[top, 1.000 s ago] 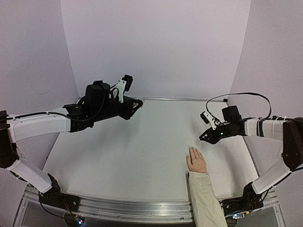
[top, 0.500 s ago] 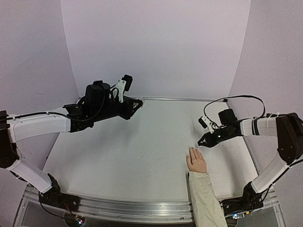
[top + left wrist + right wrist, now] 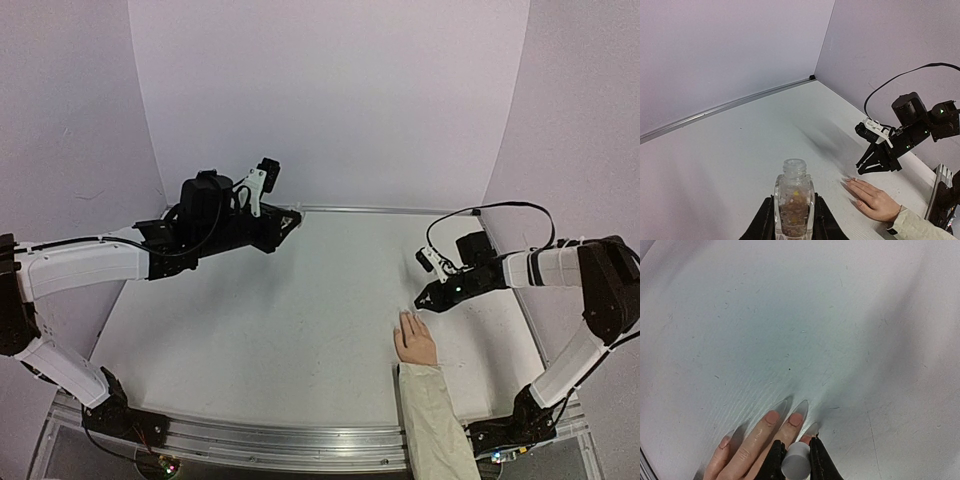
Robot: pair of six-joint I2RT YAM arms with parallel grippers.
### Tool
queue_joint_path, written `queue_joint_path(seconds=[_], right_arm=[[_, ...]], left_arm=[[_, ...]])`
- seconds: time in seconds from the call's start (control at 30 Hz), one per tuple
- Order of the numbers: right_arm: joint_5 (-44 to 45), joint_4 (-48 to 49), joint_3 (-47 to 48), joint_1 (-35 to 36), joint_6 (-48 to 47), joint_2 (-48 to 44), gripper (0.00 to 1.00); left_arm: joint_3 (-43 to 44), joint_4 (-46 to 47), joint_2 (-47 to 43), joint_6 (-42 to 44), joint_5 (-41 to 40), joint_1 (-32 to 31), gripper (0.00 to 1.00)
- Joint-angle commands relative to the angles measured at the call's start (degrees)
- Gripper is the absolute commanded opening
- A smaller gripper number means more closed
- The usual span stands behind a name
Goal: Paint the nails
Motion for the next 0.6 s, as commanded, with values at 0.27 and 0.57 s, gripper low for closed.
queue_joint_path(seconds=[0.27,0.57], right_arm=[[0.7,2.3,1.1,0.3,1.4,-0.2,0.0],[0.3,-0.7,2.4,0.6,0.4,0.6,0.0]], left_arm=[[2.7,1.5,-0.7,0.7,-0.7,0.3,0.0],[2.6,1.6,-0.8,0.7,-0.9,0.5,0.0]])
